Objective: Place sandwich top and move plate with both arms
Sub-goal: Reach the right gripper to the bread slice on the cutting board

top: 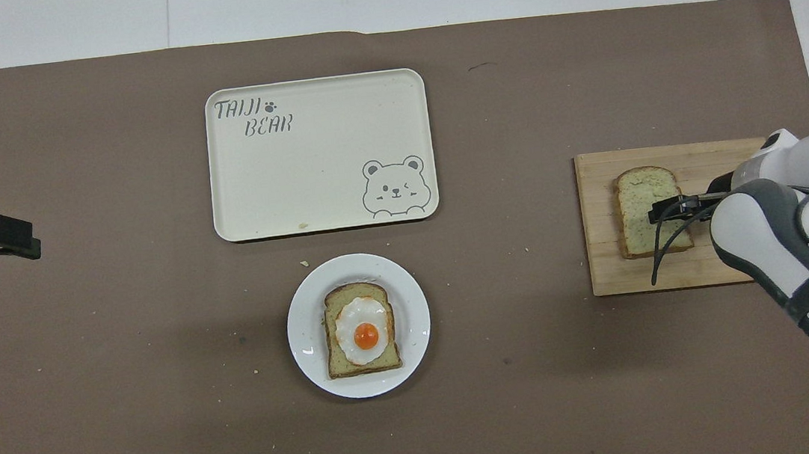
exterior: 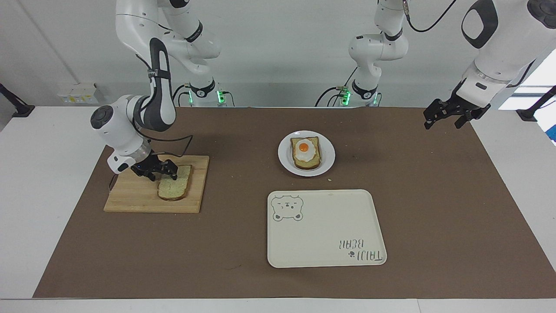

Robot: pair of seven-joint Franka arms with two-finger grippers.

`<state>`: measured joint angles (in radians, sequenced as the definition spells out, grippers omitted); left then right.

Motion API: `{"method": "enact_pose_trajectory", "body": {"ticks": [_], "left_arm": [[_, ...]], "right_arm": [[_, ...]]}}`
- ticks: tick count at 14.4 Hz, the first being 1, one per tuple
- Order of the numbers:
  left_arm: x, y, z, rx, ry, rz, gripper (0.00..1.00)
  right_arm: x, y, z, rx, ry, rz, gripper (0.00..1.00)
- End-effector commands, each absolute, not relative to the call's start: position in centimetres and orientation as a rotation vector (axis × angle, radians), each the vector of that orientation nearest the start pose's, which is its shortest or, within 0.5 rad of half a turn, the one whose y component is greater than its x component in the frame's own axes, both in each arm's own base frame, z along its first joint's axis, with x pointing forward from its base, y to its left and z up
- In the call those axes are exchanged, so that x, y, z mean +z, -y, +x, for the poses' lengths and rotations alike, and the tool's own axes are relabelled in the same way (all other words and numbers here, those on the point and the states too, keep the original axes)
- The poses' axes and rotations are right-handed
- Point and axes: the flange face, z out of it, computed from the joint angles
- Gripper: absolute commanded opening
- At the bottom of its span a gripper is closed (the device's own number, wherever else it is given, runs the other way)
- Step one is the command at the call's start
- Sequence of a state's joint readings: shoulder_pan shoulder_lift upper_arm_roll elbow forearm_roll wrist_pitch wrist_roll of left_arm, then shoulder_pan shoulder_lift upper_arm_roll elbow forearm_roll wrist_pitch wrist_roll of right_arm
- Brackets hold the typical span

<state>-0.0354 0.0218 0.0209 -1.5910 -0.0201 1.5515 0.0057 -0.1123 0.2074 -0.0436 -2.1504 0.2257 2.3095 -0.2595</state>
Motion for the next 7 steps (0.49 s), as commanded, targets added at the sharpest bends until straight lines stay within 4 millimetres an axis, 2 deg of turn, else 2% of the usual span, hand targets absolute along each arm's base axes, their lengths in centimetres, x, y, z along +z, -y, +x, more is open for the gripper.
{"method": "enact_pose_trajectory", "body": {"ticks": [1,3,4,5,7], "left_arm": [[60.47,1.03,54.98,0.107,-0.022,-3.164,1.00],[60.47,1.03,54.98,0.107,-0.022,-3.164,1.00],[60.47,1.03,54.98,0.107,-0.022,-3.164,1.00],[60.47,1.03,54.98,0.107,-0.022,-3.164,1.00],[60.47,1.03,54.98,0.107,-0.022,-3.164,1.00]], "right_arm": [[30.03,8.38,54.93,-0.004,-0.071,-2.962,0.46],[30.04,8.30,54.95,-0.005,-0.075,-2.962,0.23],[30.04,8.21,54.97,-0.005,-0.079,-2.962,0.04],[30.04,8.13,54.98,-0.001,-0.107,-2.962,0.00],[30.04,7.96,55.00,0.004,-0.153,-2.960,0.00]]}}
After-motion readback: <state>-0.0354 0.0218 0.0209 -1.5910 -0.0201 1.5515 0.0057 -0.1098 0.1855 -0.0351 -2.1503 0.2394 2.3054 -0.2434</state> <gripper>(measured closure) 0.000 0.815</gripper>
